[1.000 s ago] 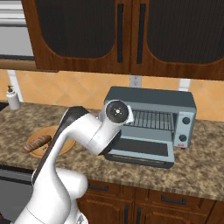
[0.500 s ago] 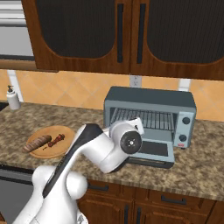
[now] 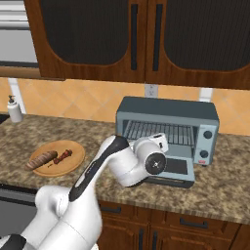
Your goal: Pick up the kebab skewer and baguette bread, and place them inside the toaster oven. Close the toaster oven door and start by setting the timer.
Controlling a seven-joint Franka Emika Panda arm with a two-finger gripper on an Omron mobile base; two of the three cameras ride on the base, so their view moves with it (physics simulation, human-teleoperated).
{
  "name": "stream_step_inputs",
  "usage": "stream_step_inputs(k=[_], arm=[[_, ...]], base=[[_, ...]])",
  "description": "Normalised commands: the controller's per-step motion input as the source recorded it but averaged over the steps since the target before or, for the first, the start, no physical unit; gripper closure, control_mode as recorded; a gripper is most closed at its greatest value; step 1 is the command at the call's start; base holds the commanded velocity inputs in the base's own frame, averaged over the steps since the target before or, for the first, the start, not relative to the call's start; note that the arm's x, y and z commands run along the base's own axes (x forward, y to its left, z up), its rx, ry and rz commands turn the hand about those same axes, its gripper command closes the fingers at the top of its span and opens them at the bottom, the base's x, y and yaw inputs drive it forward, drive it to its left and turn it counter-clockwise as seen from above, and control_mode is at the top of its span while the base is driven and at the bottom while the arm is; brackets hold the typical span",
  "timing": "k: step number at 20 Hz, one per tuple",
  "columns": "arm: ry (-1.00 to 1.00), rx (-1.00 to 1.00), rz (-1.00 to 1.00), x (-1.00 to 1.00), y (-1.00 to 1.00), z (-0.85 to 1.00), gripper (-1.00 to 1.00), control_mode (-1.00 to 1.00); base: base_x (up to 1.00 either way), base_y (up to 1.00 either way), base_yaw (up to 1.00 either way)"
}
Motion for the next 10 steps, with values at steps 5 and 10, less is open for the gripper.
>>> stream_step_inputs(k=[5, 10], arm=[[0.03, 0.0, 0.04, 0.63, -0.33, -0.37, -1.0, -1.0], [0.0, -0.02, 0.06, 0.28, -0.18, -0.29, -1.0, -1.0]], base=[[0.0, 0.0, 0.0], [0.0, 0.0, 0.0]])
